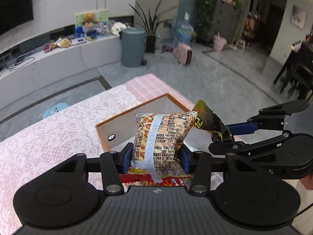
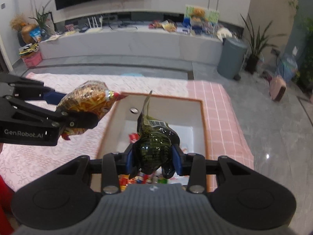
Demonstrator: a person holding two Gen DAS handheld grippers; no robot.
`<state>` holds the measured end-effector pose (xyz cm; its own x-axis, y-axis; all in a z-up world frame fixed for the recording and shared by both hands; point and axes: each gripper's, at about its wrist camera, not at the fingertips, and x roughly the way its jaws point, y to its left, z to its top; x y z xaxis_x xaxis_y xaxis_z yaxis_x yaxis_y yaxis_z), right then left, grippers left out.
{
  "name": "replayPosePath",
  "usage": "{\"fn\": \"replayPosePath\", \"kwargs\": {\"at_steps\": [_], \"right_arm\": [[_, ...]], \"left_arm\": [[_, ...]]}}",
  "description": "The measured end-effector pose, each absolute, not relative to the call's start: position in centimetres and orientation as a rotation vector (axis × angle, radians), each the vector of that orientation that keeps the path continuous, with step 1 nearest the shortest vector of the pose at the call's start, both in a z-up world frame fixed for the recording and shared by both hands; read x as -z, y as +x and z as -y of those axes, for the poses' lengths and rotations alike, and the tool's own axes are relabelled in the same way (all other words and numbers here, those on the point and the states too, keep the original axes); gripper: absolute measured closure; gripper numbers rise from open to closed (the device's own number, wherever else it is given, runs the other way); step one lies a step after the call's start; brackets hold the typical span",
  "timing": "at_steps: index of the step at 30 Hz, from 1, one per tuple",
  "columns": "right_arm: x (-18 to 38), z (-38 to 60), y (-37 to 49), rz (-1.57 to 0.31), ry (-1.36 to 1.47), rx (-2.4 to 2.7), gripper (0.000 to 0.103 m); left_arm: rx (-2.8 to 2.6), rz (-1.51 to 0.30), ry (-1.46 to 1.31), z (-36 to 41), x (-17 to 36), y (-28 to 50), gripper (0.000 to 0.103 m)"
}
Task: Organize snacks
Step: 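Lift and carry the noodle bag and green bag with both tools over the box, then open both tools to release the noodle bag and green bag into the box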
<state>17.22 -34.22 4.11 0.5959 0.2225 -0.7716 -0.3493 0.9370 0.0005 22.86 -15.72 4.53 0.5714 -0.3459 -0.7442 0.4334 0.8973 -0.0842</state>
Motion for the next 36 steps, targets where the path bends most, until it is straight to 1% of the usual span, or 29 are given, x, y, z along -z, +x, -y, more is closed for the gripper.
{"fn": "replayPosePath", "kwargs": {"at_steps": [9, 20, 26, 30, 36], "right_arm": [[1.7, 36.0, 23.9, -0.978, -0.08, -0.303, 0.065], [6.5, 35.4, 29.7, -1.046, 0.033, -0.307, 0.065], [7.7, 33.8, 30.9, -1.052, 0.015, -0.323, 0.064], [8.5, 33.1, 31.3, -1.059, -0.017, -0.313, 0.064], [9.5, 32.8, 31.7, -1.08, -0.029, -0.305, 0.064]], "left_arm": [[0.459, -0.972, 0.365, 18.7, 1.9, 29.1, 0.048], [0.517, -0.96, 0.735, 21.5, 6.3, 30.9, 0.048], [0.523, -0.981, 0.803, 21.9, 8.1, 31.6, 0.048], [0.53, -0.965, 0.838, 22.0, 8.7, 31.4, 0.047], [0.54, -0.944, 0.905, 22.4, 9.5, 30.7, 0.044]]}}
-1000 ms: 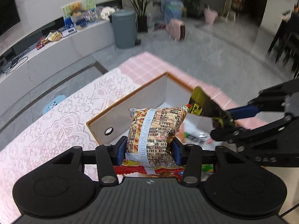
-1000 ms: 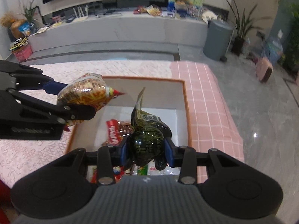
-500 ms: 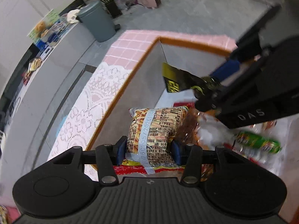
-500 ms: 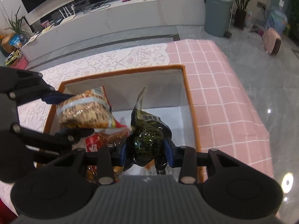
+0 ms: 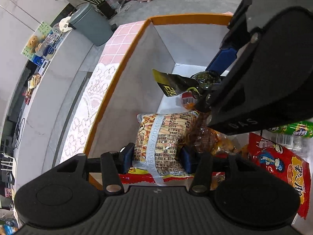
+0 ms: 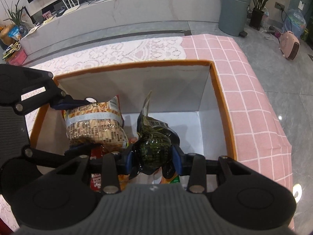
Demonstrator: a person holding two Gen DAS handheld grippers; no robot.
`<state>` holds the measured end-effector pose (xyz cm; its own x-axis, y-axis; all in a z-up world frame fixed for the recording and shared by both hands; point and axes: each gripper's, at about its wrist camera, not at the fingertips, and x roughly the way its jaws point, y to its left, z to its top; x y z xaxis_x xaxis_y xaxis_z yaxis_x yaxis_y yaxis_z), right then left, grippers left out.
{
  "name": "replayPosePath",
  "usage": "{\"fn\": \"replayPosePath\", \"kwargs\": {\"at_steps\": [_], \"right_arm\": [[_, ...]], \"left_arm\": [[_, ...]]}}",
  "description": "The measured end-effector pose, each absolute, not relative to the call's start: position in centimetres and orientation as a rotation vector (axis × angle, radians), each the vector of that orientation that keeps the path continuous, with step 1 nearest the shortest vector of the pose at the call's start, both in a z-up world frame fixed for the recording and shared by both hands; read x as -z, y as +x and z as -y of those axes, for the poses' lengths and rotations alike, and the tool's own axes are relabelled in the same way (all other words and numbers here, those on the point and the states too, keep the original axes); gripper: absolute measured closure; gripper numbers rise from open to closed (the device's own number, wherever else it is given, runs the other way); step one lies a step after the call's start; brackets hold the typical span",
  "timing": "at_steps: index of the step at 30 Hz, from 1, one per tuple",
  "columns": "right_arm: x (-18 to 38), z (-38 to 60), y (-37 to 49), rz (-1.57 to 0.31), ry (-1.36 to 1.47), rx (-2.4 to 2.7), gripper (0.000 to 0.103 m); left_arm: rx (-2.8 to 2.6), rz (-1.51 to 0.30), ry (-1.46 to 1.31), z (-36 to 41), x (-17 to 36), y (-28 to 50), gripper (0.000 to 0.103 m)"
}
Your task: Organize snacks
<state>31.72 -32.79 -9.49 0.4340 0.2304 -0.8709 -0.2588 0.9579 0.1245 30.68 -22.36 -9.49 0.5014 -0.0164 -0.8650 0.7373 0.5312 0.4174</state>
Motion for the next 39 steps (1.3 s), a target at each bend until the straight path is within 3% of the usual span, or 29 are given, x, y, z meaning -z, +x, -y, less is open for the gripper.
{"fn": "replayPosePath", "kwargs": {"at_steps": [7, 17, 27, 39], "right_arm": [[9.6, 32.7, 31.8, -1.091, -0.039, -0.309, 0.063], [7.6, 32.6, 31.1, -1.089, -0.006, -0.348, 0.039], [2.5, 32.7, 27.5, -0.993, -0.031, -0.325, 0.039], [-4.6, 31.0, 18.6, -0.808, -0.006, -0.317, 0.039]], "left_arm": [[0.555, -0.947, 0.924, 22.4, 9.4, 30.7, 0.041], [0.551, -0.916, 0.977, 22.6, 7.3, 29.2, 0.034], [0.534, -0.838, 0.944, 20.3, 2.1, 25.5, 0.034], [0.456, -0.665, 0.644, 14.8, -5.9, 17.9, 0.034]]}}
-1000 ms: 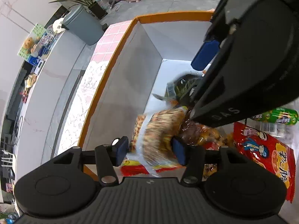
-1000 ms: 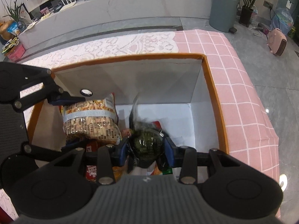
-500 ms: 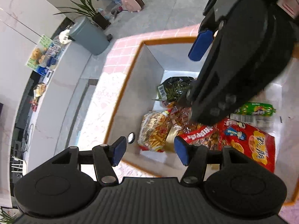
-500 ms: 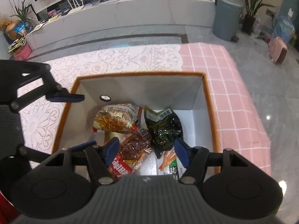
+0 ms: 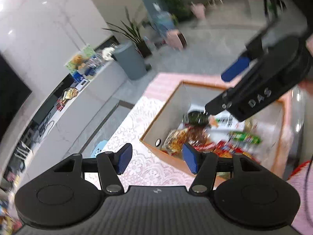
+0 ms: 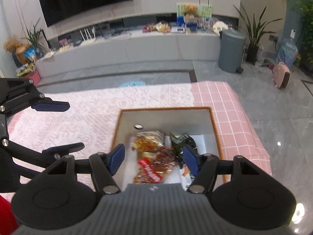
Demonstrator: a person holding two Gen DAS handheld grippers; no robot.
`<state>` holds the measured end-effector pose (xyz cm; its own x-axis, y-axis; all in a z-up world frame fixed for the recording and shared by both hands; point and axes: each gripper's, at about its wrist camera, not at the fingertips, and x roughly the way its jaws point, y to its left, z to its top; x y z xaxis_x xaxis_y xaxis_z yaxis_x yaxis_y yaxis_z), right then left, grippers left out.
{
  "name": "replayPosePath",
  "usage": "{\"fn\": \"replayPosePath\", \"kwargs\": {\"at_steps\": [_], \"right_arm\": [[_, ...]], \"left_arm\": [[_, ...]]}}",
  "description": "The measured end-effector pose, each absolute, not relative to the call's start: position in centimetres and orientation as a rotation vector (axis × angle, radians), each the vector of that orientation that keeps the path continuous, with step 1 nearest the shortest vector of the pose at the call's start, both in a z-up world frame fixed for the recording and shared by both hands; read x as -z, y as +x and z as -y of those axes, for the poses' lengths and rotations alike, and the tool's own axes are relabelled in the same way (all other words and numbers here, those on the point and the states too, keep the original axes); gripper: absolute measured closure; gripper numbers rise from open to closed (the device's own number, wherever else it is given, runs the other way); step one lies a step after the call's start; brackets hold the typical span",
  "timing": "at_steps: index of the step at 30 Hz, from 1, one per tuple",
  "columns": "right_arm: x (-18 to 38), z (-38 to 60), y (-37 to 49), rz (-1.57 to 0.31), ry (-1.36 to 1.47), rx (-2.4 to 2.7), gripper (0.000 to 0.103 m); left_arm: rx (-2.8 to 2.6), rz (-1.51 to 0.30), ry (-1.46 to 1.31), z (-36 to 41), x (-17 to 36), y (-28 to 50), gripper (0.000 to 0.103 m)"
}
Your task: Organize snacks
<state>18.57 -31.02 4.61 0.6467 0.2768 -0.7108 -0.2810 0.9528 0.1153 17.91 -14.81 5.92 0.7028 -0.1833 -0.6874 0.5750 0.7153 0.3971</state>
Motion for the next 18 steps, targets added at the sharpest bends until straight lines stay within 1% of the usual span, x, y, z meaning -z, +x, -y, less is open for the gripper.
{"fn": "replayPosePath", "kwargs": {"at_steps": [6, 9, 11, 12, 13, 14, 15, 16, 17, 18], "right_arm": [[-6.8, 30.1, 12.6, -0.645, 0.018, -0.258, 0.039], [-7.0, 29.4, 8.9, -0.57, 0.004, -0.222, 0.038], [-6.6, 28.8, 6.5, -0.54, -0.009, -0.199, 0.029], [-6.3, 28.4, 5.2, -0.527, -0.013, -0.188, 0.027], [-6.0, 28.1, 3.9, -0.513, -0.018, -0.179, 0.025], [-5.7, 27.7, 2.7, -0.497, -0.02, -0.171, 0.025], [-5.4, 27.2, 1.6, -0.481, -0.023, -0.157, 0.024], [-5.1, 26.8, 0.6, -0.469, -0.029, -0.144, 0.021], [-4.8, 26.3, -0.4, -0.458, -0.033, -0.13, 0.019], [-4.4, 25.8, -1.4, -0.446, -0.031, -0.116, 0.019]], "left_arm": [[0.377, -0.549, 0.393, 10.8, -9.0, 12.4, 0.033], [0.301, -0.472, 0.302, 8.8, -9.6, 9.1, 0.03], [0.252, -0.427, 0.245, 7.7, -9.6, 6.9, 0.029], [0.226, -0.406, 0.215, 7.2, -9.5, 5.8, 0.028], [0.203, -0.391, 0.19, 6.7, -9.3, 4.9, 0.022], [0.179, -0.384, 0.168, 6.2, -9.2, 4.0, 0.017], [0.159, -0.383, 0.15, 5.9, -9.0, 3.4, 0.015], [0.145, -0.384, 0.135, 5.4, -9.0, 3.0, 0.013], [0.128, -0.387, 0.125, 5.1, -8.6, 2.5, 0.012], [0.105, -0.389, 0.125, 5.0, -8.2, 2.2, 0.012]]}}
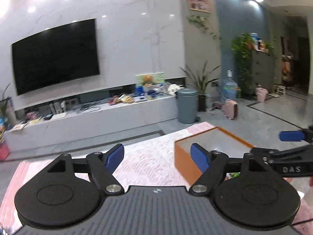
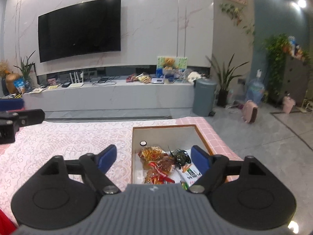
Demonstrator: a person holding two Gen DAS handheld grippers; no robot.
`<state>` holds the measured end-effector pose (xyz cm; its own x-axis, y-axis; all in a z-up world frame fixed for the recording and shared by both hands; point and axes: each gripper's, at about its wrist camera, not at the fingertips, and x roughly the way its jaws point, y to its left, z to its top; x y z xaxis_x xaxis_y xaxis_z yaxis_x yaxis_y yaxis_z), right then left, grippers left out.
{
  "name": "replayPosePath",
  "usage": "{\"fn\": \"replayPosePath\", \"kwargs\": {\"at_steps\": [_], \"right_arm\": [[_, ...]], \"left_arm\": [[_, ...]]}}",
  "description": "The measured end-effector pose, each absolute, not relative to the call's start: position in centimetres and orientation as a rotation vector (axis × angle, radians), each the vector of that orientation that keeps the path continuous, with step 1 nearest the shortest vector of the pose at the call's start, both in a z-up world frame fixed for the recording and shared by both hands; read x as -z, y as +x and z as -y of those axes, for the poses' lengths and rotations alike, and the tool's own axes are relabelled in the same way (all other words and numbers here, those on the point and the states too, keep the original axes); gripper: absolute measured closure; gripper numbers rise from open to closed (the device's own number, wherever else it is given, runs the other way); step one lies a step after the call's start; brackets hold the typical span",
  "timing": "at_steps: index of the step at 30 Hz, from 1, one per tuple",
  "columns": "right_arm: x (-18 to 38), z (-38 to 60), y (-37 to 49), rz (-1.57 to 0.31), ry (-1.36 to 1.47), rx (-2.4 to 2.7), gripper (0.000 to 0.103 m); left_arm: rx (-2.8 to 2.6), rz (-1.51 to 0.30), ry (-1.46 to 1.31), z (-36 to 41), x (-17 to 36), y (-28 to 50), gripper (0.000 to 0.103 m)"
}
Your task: Organize snacks
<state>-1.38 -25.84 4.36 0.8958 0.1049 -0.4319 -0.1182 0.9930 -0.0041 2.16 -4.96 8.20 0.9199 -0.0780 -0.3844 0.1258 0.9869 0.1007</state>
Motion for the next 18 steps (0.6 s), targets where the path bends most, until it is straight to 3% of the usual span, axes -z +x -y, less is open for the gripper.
{"fn": "replayPosePath", "kwargs": {"at_steps": [12, 18], "right_arm": [[0.0, 22.0, -6.6, -0.406, -0.084, -0.08, 0.015], [1.7, 21.3, -4.9, -0.505, -0.084, -0.083, 0.015]], "left_arm": [[0.03, -0.49, 0.108, 2.9, -3.2, 1.4, 0.012], [-0.004, -0.577, 0.053, 1.1, -1.3, 0.4, 0.012]]}}
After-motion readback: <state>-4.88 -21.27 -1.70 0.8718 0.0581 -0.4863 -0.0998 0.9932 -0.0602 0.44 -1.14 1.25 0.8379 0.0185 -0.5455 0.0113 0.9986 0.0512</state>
